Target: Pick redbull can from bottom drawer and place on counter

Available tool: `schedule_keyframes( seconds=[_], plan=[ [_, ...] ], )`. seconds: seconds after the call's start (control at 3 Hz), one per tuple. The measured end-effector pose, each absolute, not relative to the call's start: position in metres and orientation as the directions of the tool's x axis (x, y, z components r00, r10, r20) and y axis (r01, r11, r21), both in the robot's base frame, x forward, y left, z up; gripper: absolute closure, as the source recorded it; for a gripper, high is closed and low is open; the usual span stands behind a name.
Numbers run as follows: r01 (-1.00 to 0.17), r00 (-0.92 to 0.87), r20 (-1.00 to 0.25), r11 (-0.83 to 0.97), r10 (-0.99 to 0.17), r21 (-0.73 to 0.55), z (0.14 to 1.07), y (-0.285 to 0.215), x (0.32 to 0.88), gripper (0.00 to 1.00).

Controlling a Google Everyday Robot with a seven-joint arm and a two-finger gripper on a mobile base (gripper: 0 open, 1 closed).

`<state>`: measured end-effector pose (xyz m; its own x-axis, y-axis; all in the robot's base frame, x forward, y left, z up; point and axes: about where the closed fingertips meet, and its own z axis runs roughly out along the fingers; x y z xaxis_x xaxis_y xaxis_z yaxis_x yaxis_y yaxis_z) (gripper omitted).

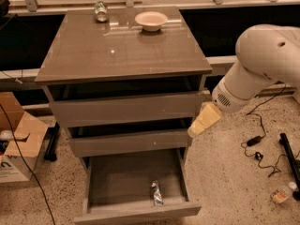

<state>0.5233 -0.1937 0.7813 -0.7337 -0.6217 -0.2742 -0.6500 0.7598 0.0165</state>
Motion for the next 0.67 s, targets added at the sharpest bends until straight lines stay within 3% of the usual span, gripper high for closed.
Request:
schedule_keyframes(
  seconds=[0.33,0.67],
  plan=[
    [-0.536,-0.827,-0.256,0.838,-0.5,0.097,0.7086,-0.1834,0.5442,0.0],
    [-0.536,-0.827,-0.256,0.838,-0.5,0.096,0.7086,-0.1833,0.5441,0.0]
  ],
)
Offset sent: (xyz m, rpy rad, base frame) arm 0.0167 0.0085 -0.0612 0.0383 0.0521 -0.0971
